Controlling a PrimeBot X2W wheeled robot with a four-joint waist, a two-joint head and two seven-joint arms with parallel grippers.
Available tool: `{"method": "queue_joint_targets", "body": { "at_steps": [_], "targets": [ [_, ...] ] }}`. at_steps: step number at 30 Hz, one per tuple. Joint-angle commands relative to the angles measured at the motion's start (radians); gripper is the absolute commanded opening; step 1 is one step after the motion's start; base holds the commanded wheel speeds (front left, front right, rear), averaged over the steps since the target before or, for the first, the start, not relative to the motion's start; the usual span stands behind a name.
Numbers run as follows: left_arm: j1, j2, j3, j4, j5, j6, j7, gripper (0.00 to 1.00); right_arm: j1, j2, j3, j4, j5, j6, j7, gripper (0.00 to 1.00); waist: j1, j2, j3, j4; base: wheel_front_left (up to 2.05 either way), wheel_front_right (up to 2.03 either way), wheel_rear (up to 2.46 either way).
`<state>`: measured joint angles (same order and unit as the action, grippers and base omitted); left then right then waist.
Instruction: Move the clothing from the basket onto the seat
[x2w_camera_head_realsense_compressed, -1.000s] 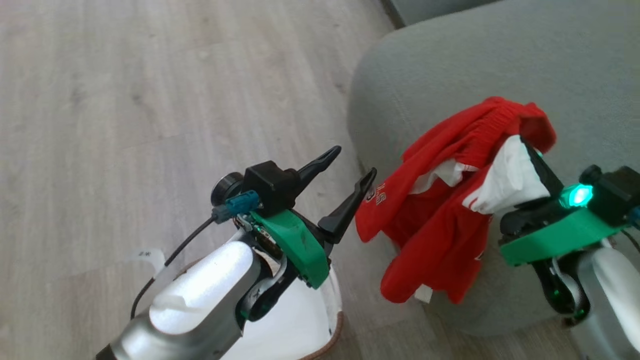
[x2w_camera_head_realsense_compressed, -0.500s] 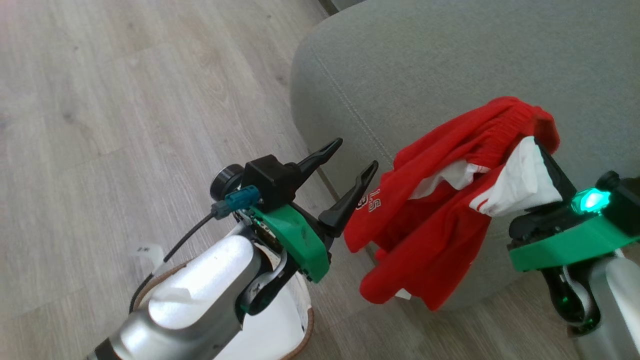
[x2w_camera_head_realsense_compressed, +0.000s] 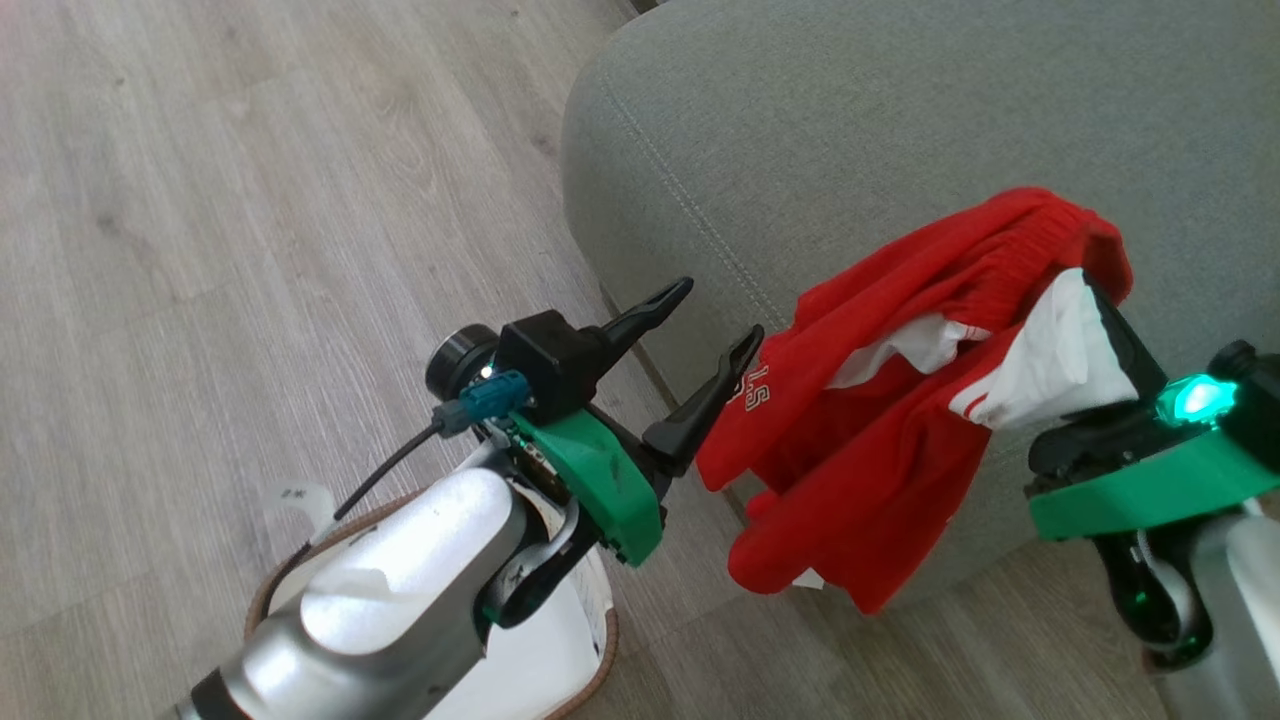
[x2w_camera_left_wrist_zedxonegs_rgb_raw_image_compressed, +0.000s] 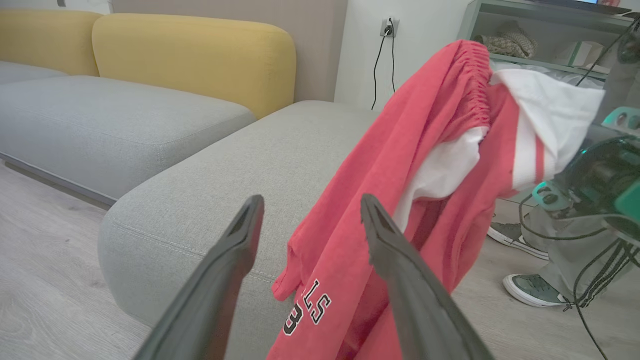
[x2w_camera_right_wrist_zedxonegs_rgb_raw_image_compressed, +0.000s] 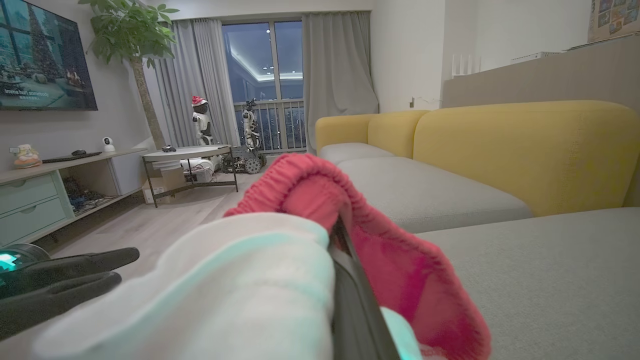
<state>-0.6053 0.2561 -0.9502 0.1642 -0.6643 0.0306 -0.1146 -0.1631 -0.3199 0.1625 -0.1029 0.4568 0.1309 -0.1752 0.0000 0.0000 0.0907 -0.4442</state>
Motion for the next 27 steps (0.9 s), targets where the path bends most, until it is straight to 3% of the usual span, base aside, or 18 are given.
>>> {"method": "queue_joint_targets", "body": {
  "at_steps": [1,10,27],
  "targets": [
    [-0.062,0.024,0.037,-0.027,0.005,-0.002,-0.001,1.00,-0.041,-0.022,0.003,-0.046,-0.007,0.000,0.007,0.00,0.0000,0.0000,0.001,0.001,0.00,0.00,0.00],
    [-0.074,0.026,0.032,-0.033,0.005,-0.001,0.005,1.00,-0.220,-0.110,-0.009,-0.063,0.028,0.000,0.061,0.00,0.0000,0.0000,0.029,0.010,0.00,0.00,0.00],
    [-0.171,0.030,0.008,-0.095,0.042,-0.010,0.064,1.00,-0.668,-0.435,-0.044,0.169,0.219,0.000,0.074,0.00,0.0000,0.0000,0.207,0.074,0.00,0.00,0.00]
  ]
}}
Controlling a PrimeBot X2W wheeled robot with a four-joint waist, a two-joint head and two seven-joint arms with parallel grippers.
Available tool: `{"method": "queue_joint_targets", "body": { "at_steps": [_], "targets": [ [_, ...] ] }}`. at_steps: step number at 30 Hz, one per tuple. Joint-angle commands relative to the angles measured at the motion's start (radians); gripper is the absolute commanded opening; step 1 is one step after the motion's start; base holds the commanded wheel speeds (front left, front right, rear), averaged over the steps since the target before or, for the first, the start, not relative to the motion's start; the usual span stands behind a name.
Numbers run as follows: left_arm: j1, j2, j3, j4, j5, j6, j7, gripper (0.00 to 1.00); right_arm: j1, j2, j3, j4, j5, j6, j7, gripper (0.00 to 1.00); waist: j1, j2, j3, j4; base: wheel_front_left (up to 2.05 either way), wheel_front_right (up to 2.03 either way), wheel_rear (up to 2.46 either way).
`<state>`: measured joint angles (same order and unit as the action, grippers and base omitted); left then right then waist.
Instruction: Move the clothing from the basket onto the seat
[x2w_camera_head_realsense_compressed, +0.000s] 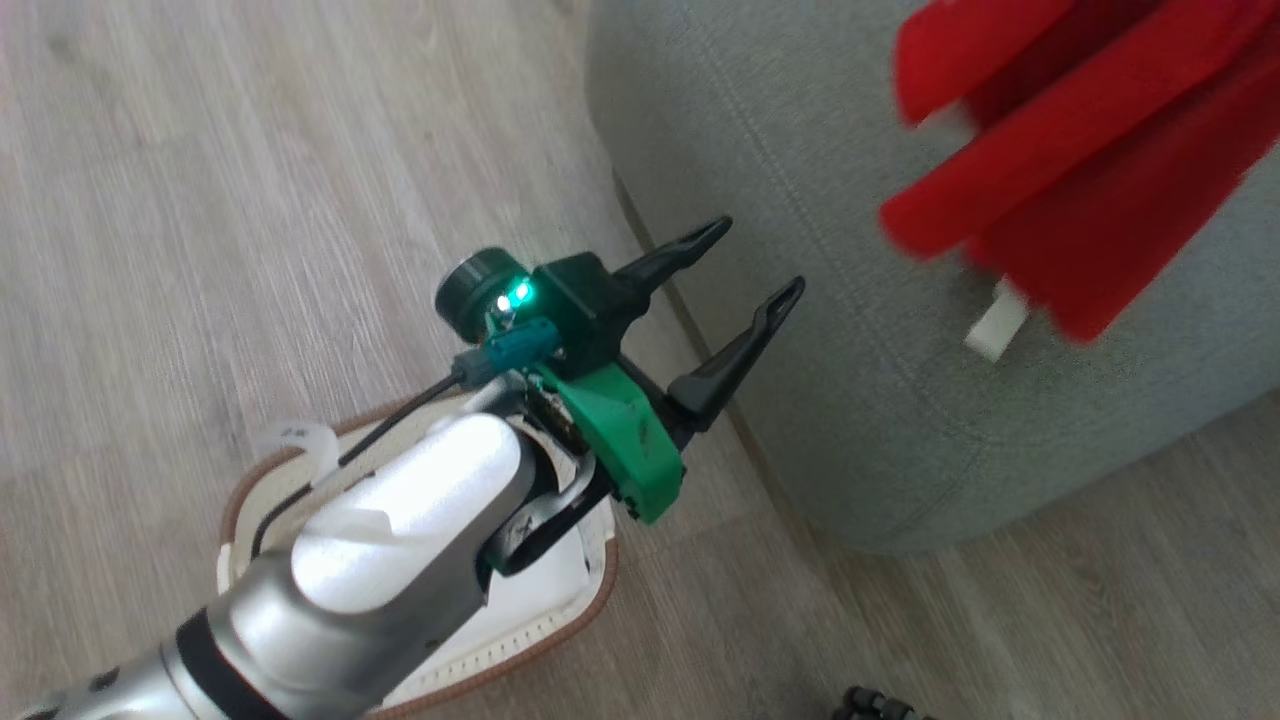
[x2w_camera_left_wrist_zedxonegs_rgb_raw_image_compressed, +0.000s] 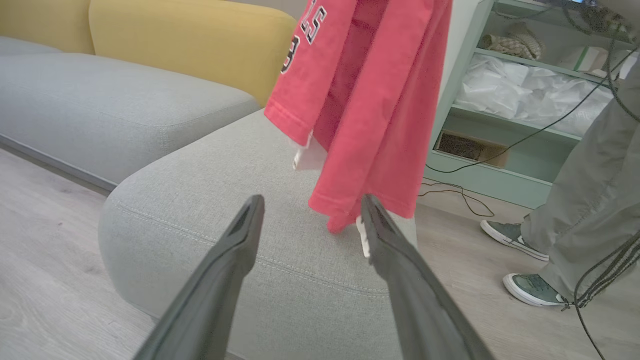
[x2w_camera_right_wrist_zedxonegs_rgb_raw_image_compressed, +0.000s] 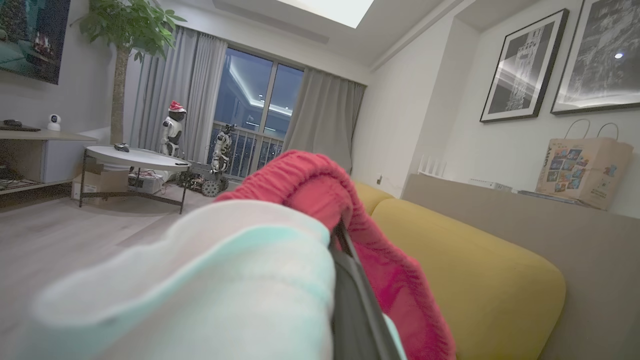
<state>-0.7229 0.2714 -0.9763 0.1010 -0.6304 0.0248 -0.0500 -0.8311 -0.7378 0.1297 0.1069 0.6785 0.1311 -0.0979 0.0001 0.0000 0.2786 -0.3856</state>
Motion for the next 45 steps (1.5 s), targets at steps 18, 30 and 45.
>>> {"method": "queue_joint_targets", "body": {
  "at_steps": [18,30,45],
  "targets": [
    [-0.174,0.025,0.017,-0.082,0.048,-0.018,0.074,1.00,-0.234,-0.186,0.085,0.300,0.116,0.000,-0.042,0.00,-0.0001,0.0000,0.282,0.085,0.00,0.00,0.00],
    [-0.203,0.018,0.014,-0.062,0.050,-0.024,0.069,1.00,-0.236,-0.129,0.275,0.506,0.152,0.000,-0.007,0.00,-0.0001,0.0000,0.339,0.115,0.00,0.00,0.00],
    [-0.206,0.009,0.014,-0.046,0.041,-0.018,0.049,1.00,-0.197,-0.119,0.482,0.584,0.340,0.000,0.367,0.00,-0.0001,0.0000,0.332,0.146,0.00,0.00,0.00]
  ]
}}
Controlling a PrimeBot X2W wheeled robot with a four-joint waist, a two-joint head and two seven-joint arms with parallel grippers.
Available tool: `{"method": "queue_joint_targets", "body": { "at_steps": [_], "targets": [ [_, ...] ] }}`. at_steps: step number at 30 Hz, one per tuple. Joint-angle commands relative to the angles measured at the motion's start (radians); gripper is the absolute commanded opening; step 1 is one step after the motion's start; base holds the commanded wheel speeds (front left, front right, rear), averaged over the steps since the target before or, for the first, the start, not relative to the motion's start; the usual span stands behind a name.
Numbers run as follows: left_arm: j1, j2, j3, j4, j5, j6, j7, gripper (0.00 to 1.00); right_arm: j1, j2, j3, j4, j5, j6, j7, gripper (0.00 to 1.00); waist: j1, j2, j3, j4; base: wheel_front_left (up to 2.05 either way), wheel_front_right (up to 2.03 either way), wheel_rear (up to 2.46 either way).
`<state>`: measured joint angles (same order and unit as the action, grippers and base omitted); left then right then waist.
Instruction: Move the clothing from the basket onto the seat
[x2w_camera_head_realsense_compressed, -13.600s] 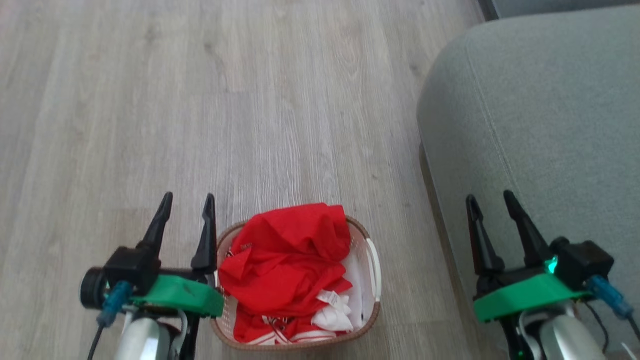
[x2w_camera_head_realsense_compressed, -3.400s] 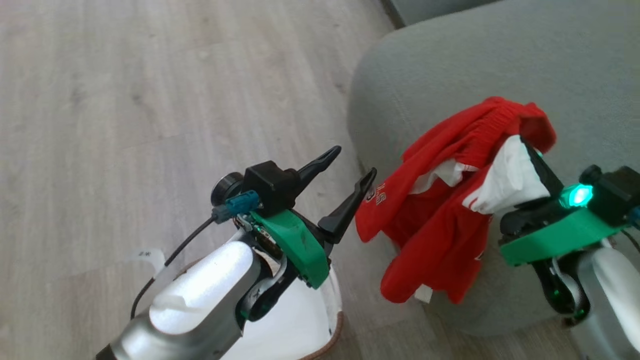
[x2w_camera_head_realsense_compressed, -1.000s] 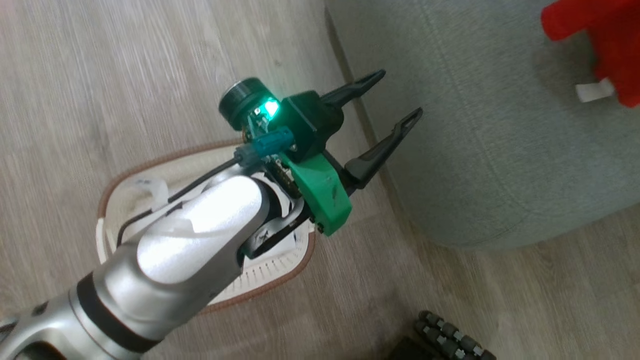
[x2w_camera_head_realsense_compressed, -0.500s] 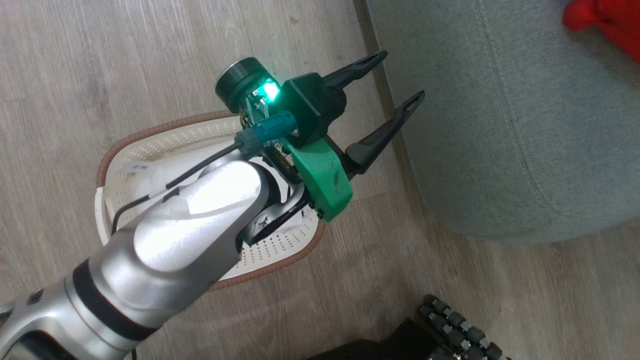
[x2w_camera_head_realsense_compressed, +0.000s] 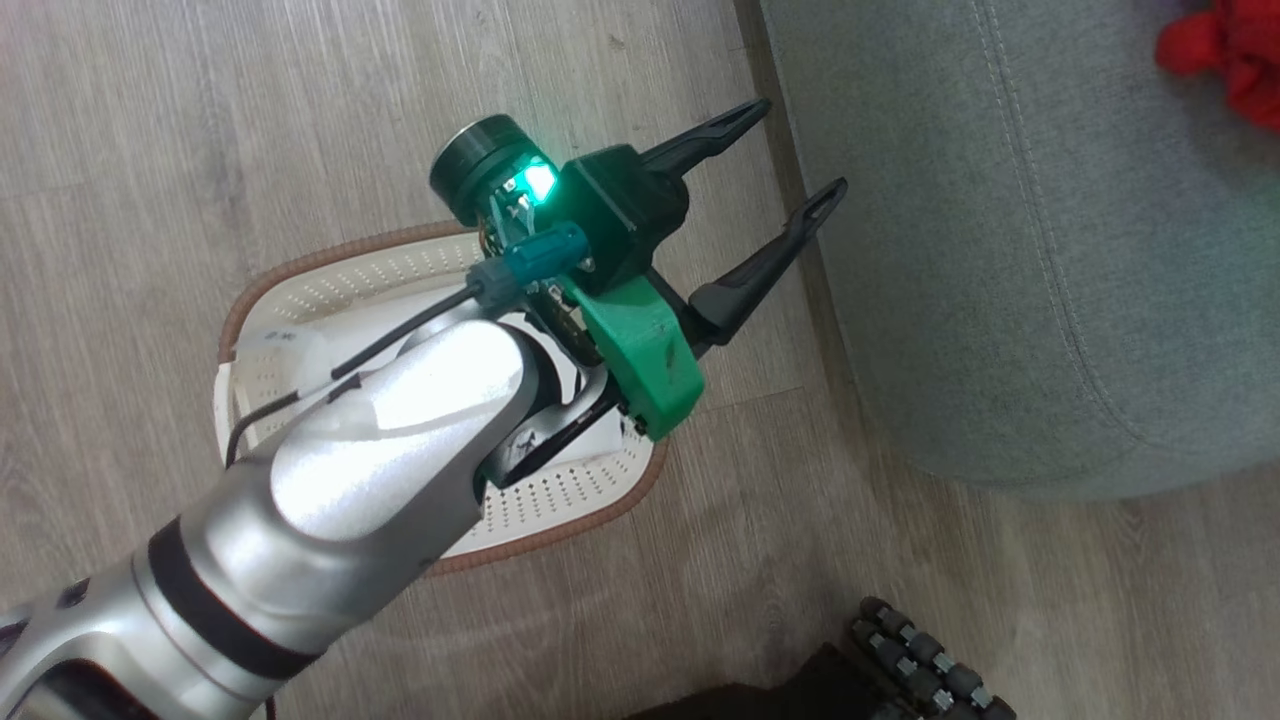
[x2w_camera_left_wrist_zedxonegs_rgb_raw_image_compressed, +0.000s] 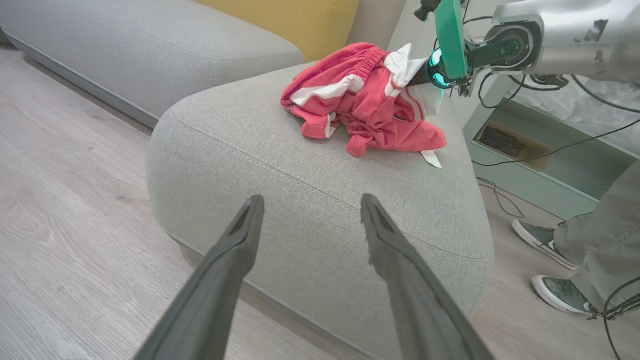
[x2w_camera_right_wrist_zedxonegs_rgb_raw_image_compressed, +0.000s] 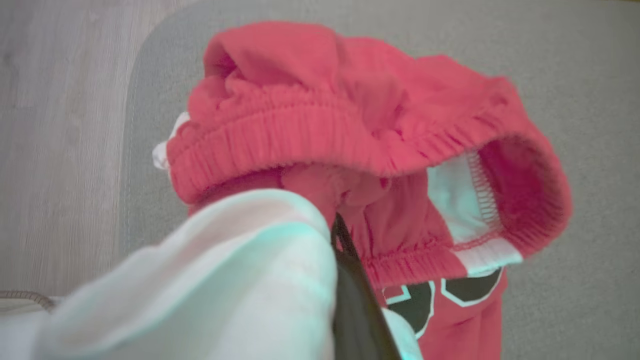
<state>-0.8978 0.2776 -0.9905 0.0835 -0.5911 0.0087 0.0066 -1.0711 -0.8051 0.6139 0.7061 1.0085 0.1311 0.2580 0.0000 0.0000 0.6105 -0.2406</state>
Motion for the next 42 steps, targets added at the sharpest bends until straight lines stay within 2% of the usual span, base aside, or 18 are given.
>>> {"method": "queue_joint_targets", "body": {
  "at_steps": [1,12,13,14,23,32,36,42],
  "targets": [
    [-0.031,0.003,0.028,-0.028,0.001,-0.002,-0.008,1.00,0.045,-0.055,0.003,-0.018,0.021,0.000,0.023,0.00,0.0000,0.0000,-0.001,0.002,0.00,0.00,0.00],
    [-0.023,0.004,0.024,-0.017,-0.007,0.002,-0.019,1.00,0.046,-0.077,0.045,-0.026,0.063,0.000,0.037,0.00,0.0000,0.0000,-0.033,-0.002,0.00,0.00,0.00],
    [-0.021,0.004,0.024,-0.015,-0.009,0.002,-0.021,1.00,0.044,-0.078,0.049,-0.025,0.061,0.000,0.031,0.30,0.0000,0.0000,-0.039,-0.003,0.00,0.00,0.00],
    [-0.019,0.004,0.023,-0.013,-0.010,0.002,-0.022,1.00,0.044,-0.076,0.054,-0.023,0.061,0.000,0.030,1.00,0.0000,0.0000,-0.046,-0.006,0.00,0.00,0.00],
    [0.004,0.003,0.019,0.002,-0.026,0.004,-0.039,1.00,0.058,-0.075,0.103,-0.038,0.090,0.000,0.075,1.00,0.0000,0.0000,-0.116,-0.028,0.00,0.00,0.00],
    [0.050,0.004,0.021,0.024,-0.052,0.012,-0.071,1.00,0.086,-0.109,0.147,-0.093,0.136,0.000,0.164,1.00,0.0000,0.0000,-0.225,-0.043,0.00,0.00,0.00],
    [0.083,0.006,0.030,0.031,-0.069,0.024,-0.096,1.00,0.102,-0.140,0.151,-0.158,0.149,0.000,0.150,1.00,0.0000,0.0000,-0.293,-0.041,0.00,0.00,0.00],
    [0.122,0.019,0.041,0.034,-0.084,0.040,-0.123,1.00,0.136,-0.187,0.111,-0.243,0.170,0.000,0.064,1.00,0.0000,0.0000,-0.370,-0.012,0.00,0.00,0.00]
  ]
}}
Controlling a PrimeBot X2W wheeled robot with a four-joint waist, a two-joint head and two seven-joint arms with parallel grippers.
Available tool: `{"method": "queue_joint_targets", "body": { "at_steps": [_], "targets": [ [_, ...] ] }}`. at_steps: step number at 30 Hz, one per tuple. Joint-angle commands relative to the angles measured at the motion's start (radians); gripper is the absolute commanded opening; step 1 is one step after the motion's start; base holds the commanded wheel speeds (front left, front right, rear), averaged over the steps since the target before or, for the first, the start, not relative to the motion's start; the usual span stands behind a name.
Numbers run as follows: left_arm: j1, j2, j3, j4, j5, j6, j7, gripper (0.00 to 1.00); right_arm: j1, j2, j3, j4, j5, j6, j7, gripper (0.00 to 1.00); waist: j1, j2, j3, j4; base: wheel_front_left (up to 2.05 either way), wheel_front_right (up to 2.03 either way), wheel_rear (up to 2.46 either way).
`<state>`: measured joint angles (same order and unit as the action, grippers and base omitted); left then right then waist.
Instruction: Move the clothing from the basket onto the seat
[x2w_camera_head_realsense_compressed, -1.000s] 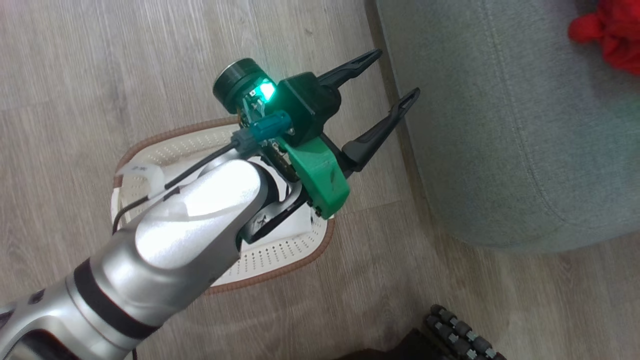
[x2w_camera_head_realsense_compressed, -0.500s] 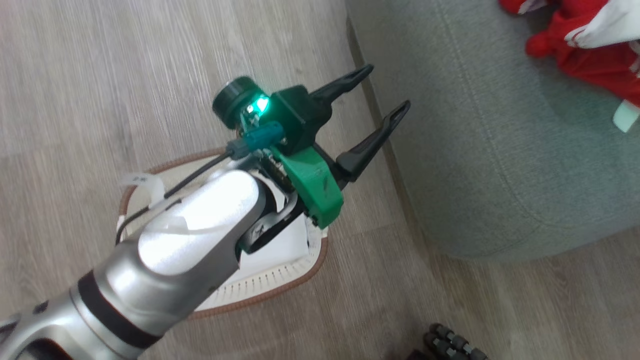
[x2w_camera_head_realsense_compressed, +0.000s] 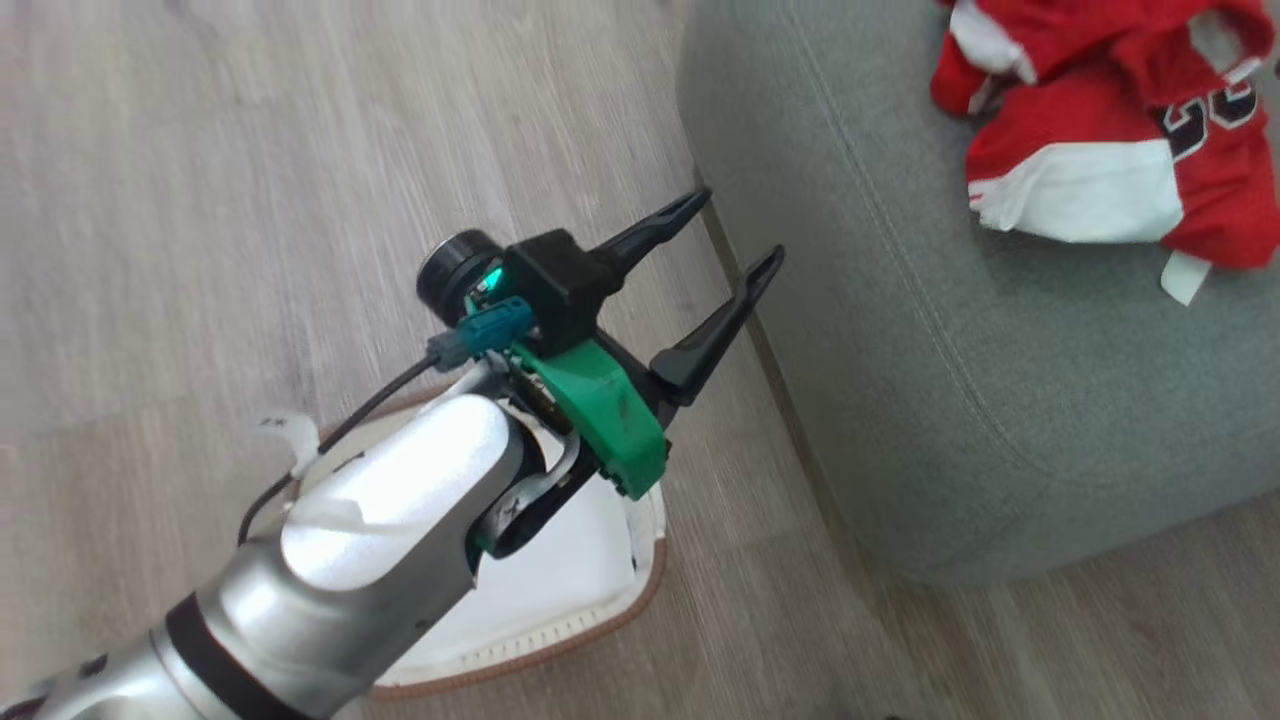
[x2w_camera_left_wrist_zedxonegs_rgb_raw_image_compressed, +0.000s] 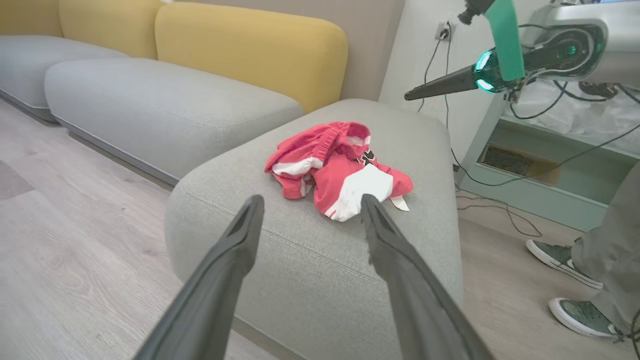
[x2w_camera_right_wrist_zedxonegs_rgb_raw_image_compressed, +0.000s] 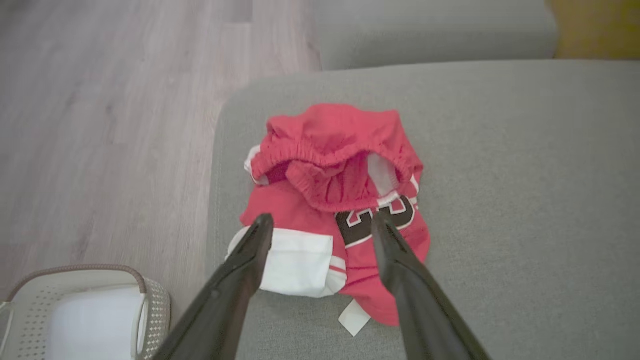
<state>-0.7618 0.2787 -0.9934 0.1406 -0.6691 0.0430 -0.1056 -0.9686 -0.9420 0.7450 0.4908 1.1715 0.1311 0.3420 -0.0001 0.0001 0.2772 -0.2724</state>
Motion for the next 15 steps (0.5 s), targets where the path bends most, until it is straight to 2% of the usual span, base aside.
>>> {"method": "queue_joint_targets", "body": {
  "at_steps": [1,9,15],
  "targets": [
    [-0.007,0.022,0.048,-0.023,-0.010,0.009,-0.015,1.00,0.044,-0.059,-0.026,-0.040,0.009,0.000,-0.034,1.00,0.0001,-0.0001,-0.050,0.027,0.00,0.00,0.00],
    [0.050,0.040,0.071,-0.033,-0.038,0.038,-0.047,1.00,0.129,-0.120,-0.093,-0.091,-0.002,0.000,-0.138,1.00,0.0001,-0.0001,-0.135,0.093,0.00,0.00,0.00],
    [0.107,0.077,0.104,-0.041,-0.063,0.075,-0.068,1.00,0.217,-0.115,-0.172,-0.105,-0.056,0.000,-0.253,1.00,0.0001,-0.0001,-0.177,0.147,0.00,0.00,0.00]
  ]
}}
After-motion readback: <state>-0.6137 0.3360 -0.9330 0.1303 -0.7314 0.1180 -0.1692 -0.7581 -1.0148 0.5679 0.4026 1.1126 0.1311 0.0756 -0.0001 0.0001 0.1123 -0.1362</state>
